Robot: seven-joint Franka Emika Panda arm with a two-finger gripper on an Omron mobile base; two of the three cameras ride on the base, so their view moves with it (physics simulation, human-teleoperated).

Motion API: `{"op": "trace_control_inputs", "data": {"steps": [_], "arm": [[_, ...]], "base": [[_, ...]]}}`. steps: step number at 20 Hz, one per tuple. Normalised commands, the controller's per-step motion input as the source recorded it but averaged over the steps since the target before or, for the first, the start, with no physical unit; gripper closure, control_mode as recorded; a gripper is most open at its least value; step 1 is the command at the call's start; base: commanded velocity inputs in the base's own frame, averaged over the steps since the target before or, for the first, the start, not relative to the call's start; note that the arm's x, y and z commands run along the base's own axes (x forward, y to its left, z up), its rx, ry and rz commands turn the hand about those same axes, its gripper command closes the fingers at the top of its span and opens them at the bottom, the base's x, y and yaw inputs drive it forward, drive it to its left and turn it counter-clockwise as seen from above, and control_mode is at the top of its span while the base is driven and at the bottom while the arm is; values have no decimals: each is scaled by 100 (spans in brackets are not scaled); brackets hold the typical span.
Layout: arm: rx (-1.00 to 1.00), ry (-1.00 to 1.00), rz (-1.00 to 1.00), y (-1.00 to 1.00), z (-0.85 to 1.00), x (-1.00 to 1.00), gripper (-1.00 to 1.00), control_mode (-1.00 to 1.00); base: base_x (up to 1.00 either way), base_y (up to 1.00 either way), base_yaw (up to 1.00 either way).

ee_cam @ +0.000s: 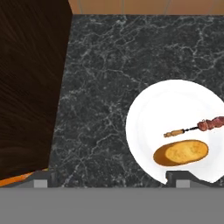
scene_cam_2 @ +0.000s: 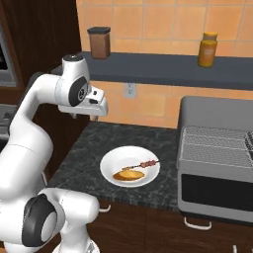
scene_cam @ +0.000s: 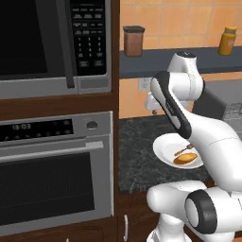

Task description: Pick up the kebab skewer and baguette bread, and place them inside the toaster oven. Close the toaster oven door and start by setting the timer.

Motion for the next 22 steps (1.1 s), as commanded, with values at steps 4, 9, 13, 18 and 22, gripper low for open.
{"op": "trace_control_inputs", "data": {"steps": [4,9,13,18,22], "arm": [[0,0,0,0,0,0,-100,100],[0,0,0,0,0,0,-100,100],[0,0,0,0,0,0,-100,100],[0,0,0,0,0,0,-100,100],[0,0,0,0,0,0,-100,100]], "base": [[0,-46,0],[0,-54,0],[0,-54,0],[0,-49,0],[0,-21,0]]}}
